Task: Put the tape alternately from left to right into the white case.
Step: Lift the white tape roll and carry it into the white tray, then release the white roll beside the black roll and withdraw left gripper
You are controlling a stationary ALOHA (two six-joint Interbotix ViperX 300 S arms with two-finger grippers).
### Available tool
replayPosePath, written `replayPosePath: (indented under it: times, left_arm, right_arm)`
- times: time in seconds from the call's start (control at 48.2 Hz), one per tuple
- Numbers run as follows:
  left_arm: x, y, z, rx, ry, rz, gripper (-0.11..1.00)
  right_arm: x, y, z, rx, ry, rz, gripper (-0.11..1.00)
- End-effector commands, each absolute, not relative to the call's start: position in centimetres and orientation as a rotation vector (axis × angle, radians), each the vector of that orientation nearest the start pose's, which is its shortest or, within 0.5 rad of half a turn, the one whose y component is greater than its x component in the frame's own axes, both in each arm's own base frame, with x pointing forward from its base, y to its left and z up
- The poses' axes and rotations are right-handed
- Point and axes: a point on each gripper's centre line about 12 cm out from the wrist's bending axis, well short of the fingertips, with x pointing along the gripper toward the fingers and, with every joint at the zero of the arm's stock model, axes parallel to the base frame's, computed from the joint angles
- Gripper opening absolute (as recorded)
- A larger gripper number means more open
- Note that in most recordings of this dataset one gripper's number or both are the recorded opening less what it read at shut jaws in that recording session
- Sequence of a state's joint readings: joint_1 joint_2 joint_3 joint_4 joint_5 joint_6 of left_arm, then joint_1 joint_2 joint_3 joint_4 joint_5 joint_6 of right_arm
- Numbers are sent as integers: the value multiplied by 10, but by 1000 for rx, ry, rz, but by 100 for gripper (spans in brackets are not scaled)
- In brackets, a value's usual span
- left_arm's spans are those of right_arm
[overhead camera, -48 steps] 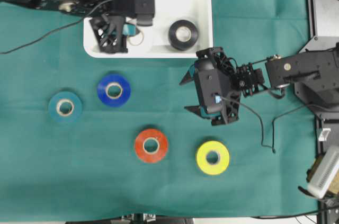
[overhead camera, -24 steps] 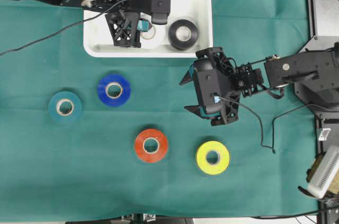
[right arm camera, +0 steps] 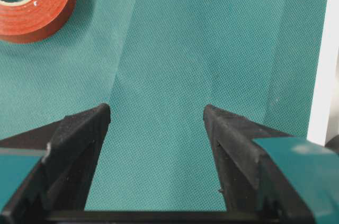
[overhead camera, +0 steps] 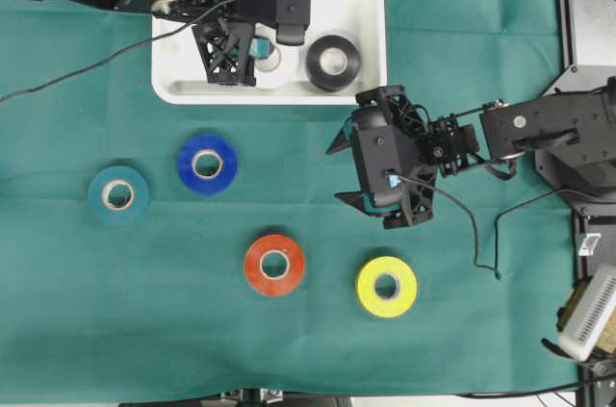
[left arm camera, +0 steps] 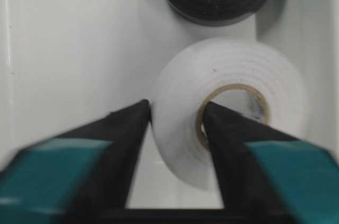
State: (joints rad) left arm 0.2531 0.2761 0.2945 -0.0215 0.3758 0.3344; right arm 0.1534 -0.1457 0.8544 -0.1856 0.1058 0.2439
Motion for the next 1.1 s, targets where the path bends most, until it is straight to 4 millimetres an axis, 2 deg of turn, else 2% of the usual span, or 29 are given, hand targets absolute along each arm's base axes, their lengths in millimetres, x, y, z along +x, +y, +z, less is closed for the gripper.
replayPosePath:
  times: [0.0,0.124,0.166,0.394,0.581,0.809,1.078]
  left_arm:
    - [452,117,171,176,889,96,16]
    - [452,118,172,175,888,97,49]
    - [452,118,172,175,888,97,52]
    - [450,118,172,174,887,98,50]
    - [448,113,180,175,876,95,50]
    - [437,93,196,190,851,65,50]
    - [416,59,198,214,857,0,50]
  right_arm:
    - [323,48,157,-11,794,105,75]
    - [324,48,157,-11,791,105,75]
    - [323,48,157,-11,794,105,75]
    - [324,48,157,-11,792,105,75]
    - [323,48,157,-12,795,105,75]
    - [323,48,157,-11,792,105,75]
    - [323,48,157,-11,792,105,75]
